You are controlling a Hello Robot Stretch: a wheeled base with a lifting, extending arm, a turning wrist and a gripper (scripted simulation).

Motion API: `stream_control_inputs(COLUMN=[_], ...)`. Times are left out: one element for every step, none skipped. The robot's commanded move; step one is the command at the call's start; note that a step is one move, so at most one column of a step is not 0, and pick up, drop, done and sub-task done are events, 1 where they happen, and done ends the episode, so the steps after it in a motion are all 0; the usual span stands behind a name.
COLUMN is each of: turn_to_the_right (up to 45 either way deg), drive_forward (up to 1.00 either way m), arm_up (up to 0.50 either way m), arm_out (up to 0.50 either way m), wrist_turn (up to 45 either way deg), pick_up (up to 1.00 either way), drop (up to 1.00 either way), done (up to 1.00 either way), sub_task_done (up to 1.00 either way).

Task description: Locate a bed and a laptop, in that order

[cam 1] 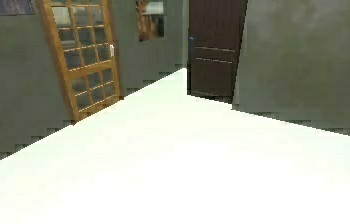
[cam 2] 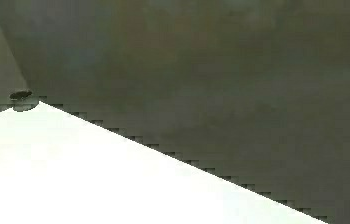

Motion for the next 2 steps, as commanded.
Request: stream_control_inputs(turn_to_the_right=[0.0, -3.0], drive_forward=[1.00, 0.00], arm_up=[0.00, 0.00], arm_out=[0.00, 0.00], wrist_turn=[0.0, 0.0], pick_up=[0.00, 0.00], drop=[0.00, 0.00], done=[0.00, 0.00], sub_task_done=[0.00, 0.00])
